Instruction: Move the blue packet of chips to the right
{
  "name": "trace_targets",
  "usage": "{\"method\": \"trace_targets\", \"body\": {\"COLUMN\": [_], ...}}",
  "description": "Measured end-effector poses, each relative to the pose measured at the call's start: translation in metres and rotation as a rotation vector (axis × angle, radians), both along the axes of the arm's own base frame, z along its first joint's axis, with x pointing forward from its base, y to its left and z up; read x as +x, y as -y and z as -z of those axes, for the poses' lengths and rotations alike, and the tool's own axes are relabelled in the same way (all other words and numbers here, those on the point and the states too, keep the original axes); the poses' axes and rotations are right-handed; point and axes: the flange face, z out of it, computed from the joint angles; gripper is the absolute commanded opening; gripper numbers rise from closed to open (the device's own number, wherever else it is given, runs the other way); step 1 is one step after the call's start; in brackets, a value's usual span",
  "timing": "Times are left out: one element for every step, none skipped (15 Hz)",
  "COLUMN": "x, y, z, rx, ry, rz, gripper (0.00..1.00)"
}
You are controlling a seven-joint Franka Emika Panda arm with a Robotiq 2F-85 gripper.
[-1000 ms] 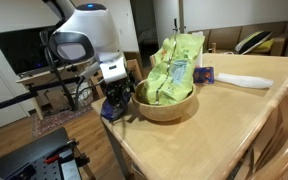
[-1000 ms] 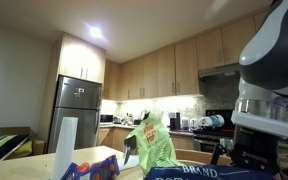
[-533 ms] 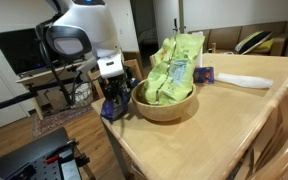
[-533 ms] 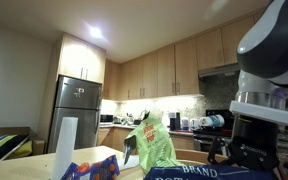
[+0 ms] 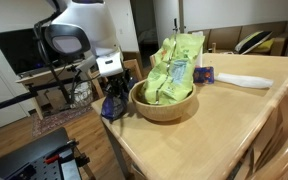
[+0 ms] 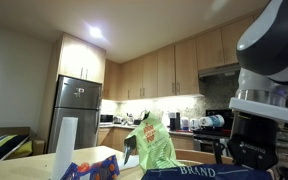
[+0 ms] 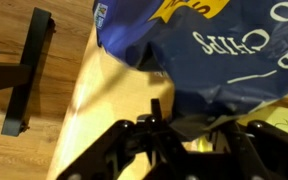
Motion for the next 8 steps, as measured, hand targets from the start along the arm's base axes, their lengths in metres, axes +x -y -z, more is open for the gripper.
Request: {"method": "trace_targets", "body": {"x": [0.000,0.000,0.000,0.000,0.001,0.001,0.002,0.003], "y": [0.000,0.000,0.000,0.000,0.000,0.000,0.000,-0.001], "z": [0.000,-0.001,-0.003,-0.005,-0.009,-0.014,-0.021,-0.028], "rx": [0.001,0.001,0.001,0.002,0.001,-0.003,-0.013,-0.027], "ry": [0.002,0.008,0.017,0.031,0.052,0.079,0.116,0.160], "rz": [0.000,-0.002,-0.003,-0.002,-0.002,0.000,-0.001,-0.002], "gripper": [0.03,0.00,0.00,0.00,0.00,0.00,0.00,0.00]}}
